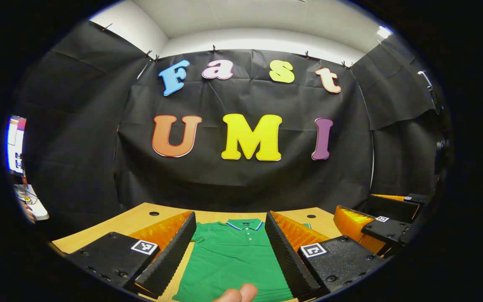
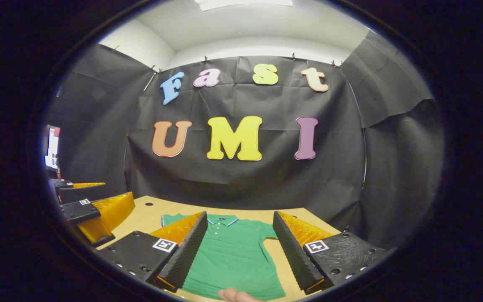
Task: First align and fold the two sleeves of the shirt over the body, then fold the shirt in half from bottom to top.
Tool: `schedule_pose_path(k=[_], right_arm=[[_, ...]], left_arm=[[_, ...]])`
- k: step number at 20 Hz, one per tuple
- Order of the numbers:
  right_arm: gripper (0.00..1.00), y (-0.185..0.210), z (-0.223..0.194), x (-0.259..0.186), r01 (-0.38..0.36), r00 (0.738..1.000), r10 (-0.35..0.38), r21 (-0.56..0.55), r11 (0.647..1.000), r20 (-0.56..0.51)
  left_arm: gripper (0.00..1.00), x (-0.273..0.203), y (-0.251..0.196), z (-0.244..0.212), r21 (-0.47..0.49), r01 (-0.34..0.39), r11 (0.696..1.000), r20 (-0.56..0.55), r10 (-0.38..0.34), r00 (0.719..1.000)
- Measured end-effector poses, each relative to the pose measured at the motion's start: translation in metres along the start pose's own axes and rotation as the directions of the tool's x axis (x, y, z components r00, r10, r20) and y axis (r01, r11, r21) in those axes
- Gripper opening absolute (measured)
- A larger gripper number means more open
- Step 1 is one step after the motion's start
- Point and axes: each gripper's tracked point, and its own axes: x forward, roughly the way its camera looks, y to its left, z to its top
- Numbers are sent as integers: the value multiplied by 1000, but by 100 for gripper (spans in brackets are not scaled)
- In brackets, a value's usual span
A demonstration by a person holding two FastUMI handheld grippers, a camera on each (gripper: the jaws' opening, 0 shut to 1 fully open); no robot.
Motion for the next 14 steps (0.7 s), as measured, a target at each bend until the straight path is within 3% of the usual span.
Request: schedule_pose_path(k=[2,7,14], right_arm=[[93,-1,-6,2,-1,1000,1,-1,1000,-10],[93,-3,-14,3,-1,1000,0,-34,999,-12],[97,-3,-21,6,6,999,-7,-27,1000,-38]], left_arm=[[100,1,-7,-4,16,30,999,-11,-30,999],[100,0,-8,-3,58,20,998,-4,-20,1000],[100,5,4,-10,34,-5,999,-23,6,1000]])
